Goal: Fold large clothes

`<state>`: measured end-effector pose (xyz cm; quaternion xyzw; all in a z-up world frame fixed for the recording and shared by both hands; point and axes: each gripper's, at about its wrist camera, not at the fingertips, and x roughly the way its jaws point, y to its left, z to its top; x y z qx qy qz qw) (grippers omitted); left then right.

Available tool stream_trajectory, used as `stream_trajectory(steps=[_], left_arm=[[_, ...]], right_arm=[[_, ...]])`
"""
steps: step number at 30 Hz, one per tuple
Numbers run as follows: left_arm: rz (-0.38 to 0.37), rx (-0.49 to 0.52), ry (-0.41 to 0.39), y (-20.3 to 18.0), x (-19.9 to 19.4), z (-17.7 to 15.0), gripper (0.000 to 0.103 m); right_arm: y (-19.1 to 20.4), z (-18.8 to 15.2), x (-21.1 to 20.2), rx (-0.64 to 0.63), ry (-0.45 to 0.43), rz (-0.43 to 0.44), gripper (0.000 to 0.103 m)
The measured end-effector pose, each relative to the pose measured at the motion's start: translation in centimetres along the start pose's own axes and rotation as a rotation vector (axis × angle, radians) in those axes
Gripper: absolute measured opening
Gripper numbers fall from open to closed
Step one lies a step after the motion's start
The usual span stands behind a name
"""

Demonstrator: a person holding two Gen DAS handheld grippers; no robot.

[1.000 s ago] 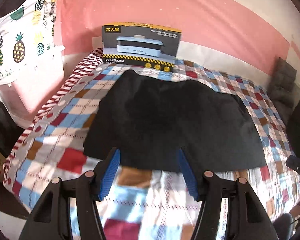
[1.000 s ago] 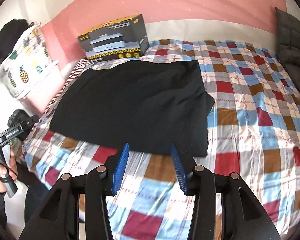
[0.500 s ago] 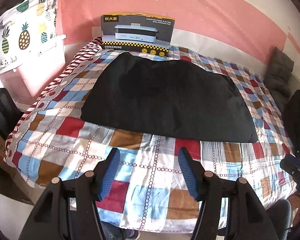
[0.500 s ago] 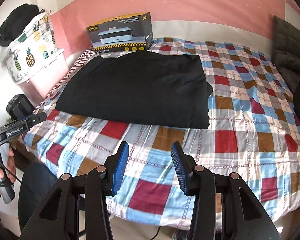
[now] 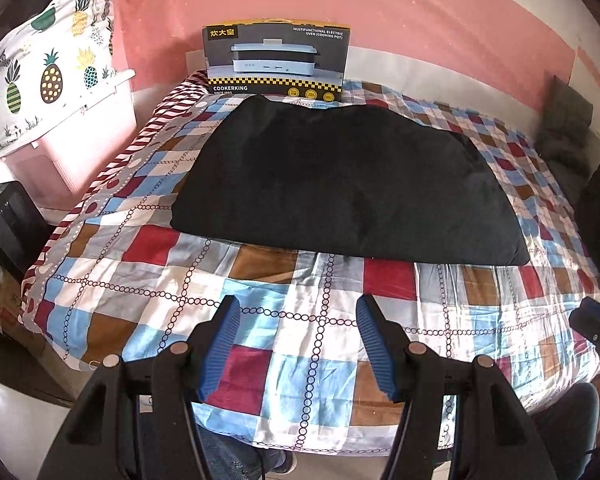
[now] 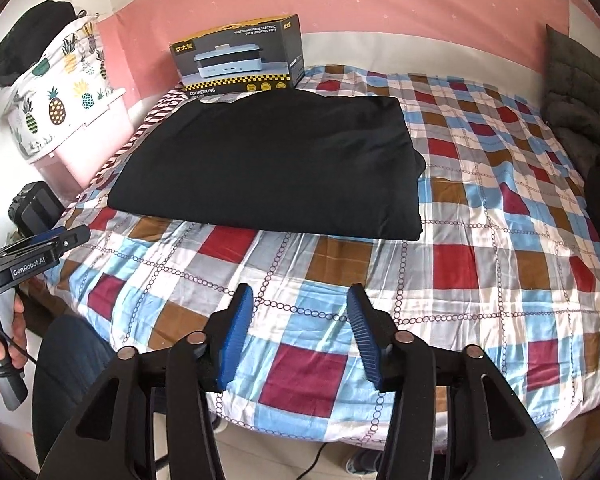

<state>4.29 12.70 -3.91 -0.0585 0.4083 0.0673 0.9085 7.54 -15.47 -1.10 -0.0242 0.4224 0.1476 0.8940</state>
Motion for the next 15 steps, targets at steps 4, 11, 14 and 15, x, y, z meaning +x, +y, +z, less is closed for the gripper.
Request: stream_trajectory(steps=[4, 11, 14, 15], left_arm=[[0.005, 0.010, 0.014, -0.25, 0.23, -0.17, 0.062], [0.002, 0.003, 0.021, -0.30, 0.31, -0.20, 0.062], [0.005, 0.001, 0.025, -0.18, 0.34, -0.16, 0.062], [0.005, 0.002, 0.025, -0.14, 0.30, -0.14, 0.062]], right_arm=[[0.03, 0.09, 0.07, 0.000, 0.002, 0.000, 0.051], [0.23, 0.36, 0.18, -0.012, -0.001, -0.001, 0.052], [0.33, 0.42, 0.17, -0.013, 0.000, -0.003, 0.052], [0.36, 0.43, 0.14, -0.012, 0.000, -0.002, 0.052]])
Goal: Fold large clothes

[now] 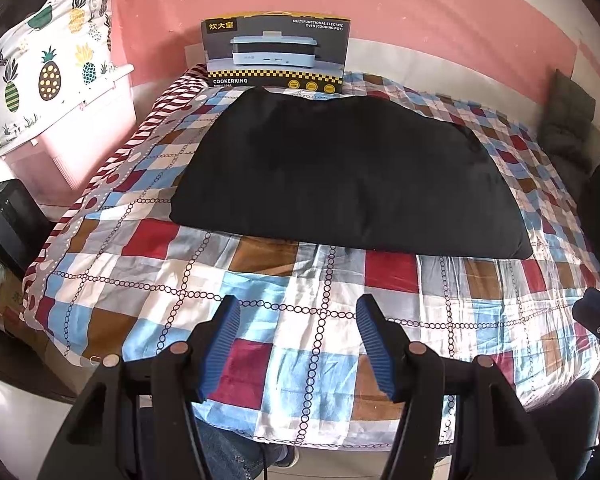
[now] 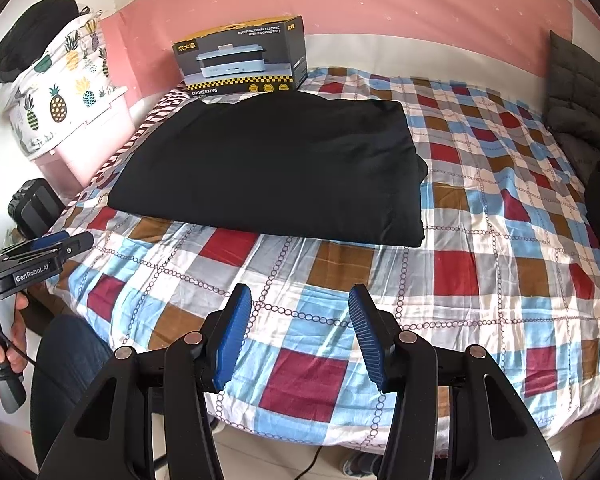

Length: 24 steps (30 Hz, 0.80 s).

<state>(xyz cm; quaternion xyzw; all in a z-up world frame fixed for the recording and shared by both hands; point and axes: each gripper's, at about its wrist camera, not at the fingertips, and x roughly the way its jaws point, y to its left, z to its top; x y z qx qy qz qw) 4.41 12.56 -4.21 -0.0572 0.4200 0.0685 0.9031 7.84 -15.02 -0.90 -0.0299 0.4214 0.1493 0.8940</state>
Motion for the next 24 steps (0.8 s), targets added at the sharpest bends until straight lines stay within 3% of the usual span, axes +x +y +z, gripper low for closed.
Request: stream_trajectory(steps=[24], left_arm=[[-0.016, -0.007, -0.008, 0.43, -0.50, -0.04, 0.062]], right_arm=[[0.04, 0.33, -0.22, -0.010, 0.002, 0.000, 0.052]])
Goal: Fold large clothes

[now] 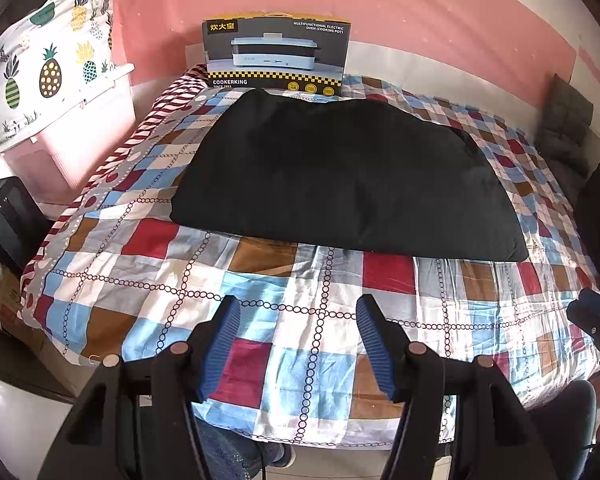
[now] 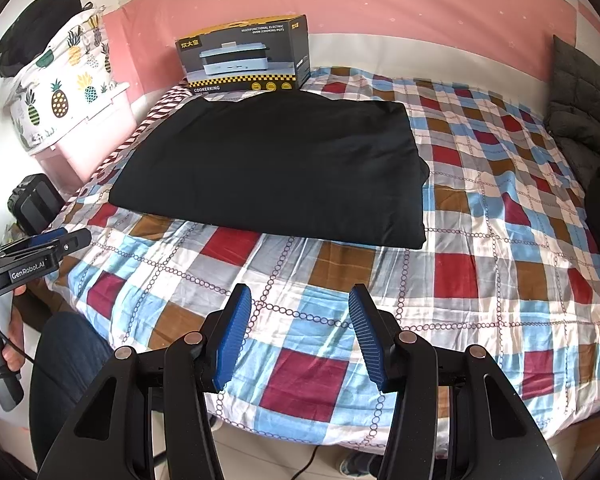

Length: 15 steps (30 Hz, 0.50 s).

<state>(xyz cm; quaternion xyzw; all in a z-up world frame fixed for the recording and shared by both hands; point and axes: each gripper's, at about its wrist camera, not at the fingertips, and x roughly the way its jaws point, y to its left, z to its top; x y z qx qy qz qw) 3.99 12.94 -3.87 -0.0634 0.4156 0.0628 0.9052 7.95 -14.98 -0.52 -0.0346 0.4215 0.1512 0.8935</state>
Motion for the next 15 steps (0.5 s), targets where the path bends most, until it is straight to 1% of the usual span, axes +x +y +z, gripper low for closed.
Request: stream_trajectory(steps=[15], left_arm=[[-0.001, 0.003, -0.001, -0.24, -0.15, -0.12, 0.062]], right_arm=[[0.18, -0.08, 0.14, -0.008, 0.008, 0.006, 0.052]])
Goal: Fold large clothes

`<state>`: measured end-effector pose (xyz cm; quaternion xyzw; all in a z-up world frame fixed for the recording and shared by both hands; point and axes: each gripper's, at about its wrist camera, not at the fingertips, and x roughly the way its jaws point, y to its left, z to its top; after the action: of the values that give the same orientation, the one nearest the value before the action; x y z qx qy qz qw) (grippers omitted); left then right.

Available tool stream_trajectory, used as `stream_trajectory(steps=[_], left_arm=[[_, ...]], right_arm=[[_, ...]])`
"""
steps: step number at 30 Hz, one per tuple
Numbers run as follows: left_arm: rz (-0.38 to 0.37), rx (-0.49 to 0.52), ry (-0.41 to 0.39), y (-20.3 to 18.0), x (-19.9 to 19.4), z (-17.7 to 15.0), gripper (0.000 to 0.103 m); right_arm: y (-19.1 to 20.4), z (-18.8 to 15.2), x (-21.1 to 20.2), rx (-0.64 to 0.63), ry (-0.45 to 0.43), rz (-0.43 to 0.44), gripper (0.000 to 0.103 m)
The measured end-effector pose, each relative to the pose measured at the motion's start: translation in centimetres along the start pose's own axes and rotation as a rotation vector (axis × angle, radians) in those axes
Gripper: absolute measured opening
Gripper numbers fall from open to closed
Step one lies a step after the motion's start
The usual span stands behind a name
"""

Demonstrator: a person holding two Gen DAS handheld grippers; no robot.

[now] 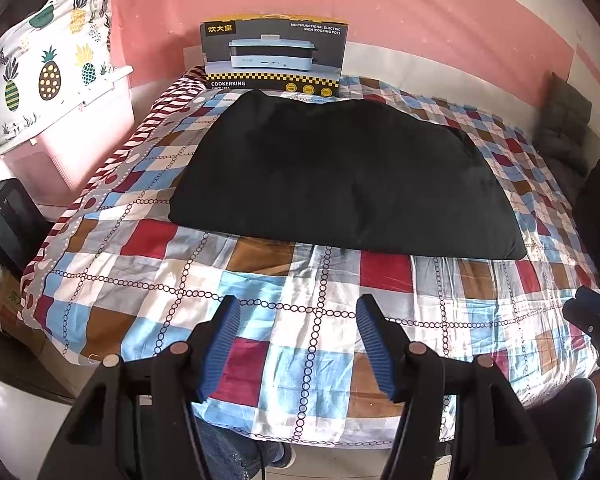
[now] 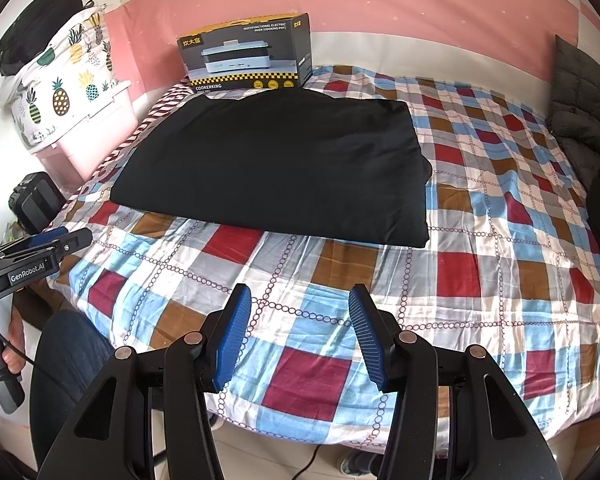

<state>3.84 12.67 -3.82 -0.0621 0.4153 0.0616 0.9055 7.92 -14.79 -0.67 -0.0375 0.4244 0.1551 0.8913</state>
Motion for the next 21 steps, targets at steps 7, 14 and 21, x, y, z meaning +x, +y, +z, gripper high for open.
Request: stream_trajectory(steps=[7, 14, 21], left_arm=[[-0.007, -0.007, 0.007, 0.09, -0.01, 0.01, 0.062], [0.001, -0.006, 0.012, -0.12, -0.03, -0.05, 0.062], [-0.008, -0.014, 0.024, -0.08, 0.10, -0.10, 0.062]], right_arm=[[0.06, -0.09, 0.05, -0.004, 0.001, 0.001, 0.052], [0.09, -0.11, 0.01, -0.006, 0.001, 0.001, 0.052], [0.12, -0.11, 0.04, -0.004, 0.002, 0.001, 0.052]])
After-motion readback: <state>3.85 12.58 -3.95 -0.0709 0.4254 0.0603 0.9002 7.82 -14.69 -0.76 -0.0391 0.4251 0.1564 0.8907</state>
